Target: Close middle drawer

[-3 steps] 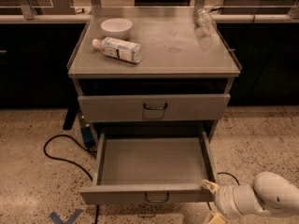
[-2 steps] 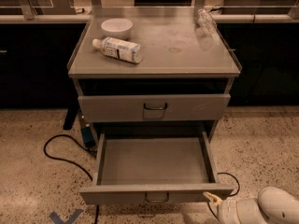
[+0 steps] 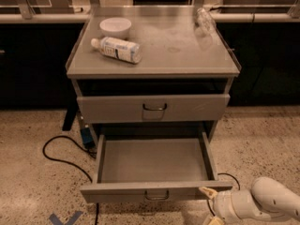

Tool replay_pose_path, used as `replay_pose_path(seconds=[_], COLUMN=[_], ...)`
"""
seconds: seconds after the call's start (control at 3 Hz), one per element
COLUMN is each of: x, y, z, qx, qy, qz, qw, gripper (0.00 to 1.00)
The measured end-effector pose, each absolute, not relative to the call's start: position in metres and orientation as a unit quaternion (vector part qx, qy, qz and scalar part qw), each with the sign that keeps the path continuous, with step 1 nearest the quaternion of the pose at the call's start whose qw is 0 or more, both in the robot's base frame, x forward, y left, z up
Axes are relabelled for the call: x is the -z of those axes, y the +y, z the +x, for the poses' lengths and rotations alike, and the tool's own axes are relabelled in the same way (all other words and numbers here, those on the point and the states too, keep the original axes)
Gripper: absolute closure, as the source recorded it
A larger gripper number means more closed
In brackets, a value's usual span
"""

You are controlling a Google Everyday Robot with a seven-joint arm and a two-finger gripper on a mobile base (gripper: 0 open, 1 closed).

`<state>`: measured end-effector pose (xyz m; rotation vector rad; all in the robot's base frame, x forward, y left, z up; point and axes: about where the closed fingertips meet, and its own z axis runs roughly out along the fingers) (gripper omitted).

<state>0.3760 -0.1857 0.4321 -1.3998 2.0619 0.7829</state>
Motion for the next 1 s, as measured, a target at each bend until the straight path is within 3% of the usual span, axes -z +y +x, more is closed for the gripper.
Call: replay_pose_path(seconds=[0.67,1.0], x=[-0.42,-0.432], y=[-0.177,-0.156], z=[0.41,0.463], qx=[-0.304,-0.306], qy=[0.769,0.767], qz=[-0.506,-0.503], qw=[0.244,0.256], gripper=[0.0,0.0])
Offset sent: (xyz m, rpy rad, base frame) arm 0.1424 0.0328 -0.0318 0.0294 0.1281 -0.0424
